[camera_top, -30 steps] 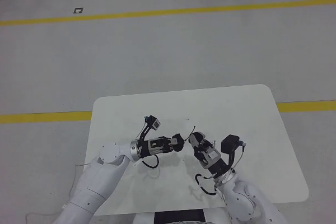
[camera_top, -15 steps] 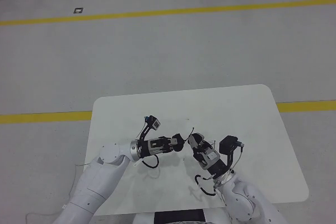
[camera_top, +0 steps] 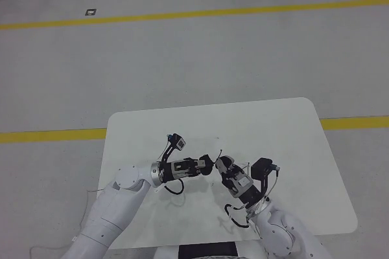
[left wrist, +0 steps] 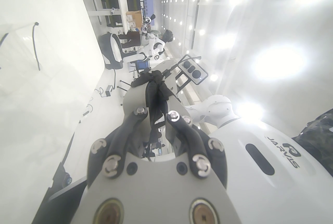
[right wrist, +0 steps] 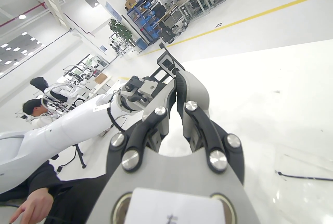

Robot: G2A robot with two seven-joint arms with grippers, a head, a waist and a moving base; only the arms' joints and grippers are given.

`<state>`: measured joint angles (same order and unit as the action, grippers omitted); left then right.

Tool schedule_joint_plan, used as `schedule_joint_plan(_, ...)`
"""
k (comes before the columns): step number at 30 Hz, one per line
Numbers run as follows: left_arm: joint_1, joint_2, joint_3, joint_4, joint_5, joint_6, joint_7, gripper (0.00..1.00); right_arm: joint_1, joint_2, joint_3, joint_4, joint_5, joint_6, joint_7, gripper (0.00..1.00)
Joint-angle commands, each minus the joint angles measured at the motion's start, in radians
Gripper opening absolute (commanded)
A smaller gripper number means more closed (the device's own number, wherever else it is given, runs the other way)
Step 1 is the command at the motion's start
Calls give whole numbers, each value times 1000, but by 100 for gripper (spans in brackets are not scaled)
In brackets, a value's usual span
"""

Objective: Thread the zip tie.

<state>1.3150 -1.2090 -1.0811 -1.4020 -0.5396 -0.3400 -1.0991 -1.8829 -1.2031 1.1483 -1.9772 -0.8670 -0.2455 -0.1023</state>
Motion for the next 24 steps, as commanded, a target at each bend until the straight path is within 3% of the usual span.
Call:
schedule_joint_plan(1, 0, 0, 0, 0, 0, 0, 0, 0, -1, 0, 1, 0, 5, 1, 2, 0)
schedule_joint_plan(2, 0, 0, 0, 0, 0, 0, 0, 0, -1, 0, 1, 0, 7, 2, 2, 7)
schedule_joint_plan(3, 0, 0, 0, 0, 0, 0, 0, 0, -2, 0, 1, 0, 11, 3, 0, 49)
schedule_joint_plan(4, 0, 0, 0, 0, 0, 0, 0, 0, -3, 0, 3, -2, 17, 4, -5, 100)
schedule_joint_plan(16, 0, 0, 0, 0, 0, 0, 0, 0, -32, 6, 52, -23, 54, -11, -37, 100)
schedule_joint_plan(20, 0, 0, 0, 0, 0, 0, 0, 0, -43, 7, 72, -26, 121, -30, -48, 100)
schedule_joint_plan(22, 0, 0, 0, 0, 0, 0, 0, 0, -46, 4, 70, -38, 216, -47, -47, 100)
schedule_joint_plan(24, 0, 0, 0, 0, 0, 0, 0, 0, -46, 4, 70, -38, 216, -47, -47, 100)
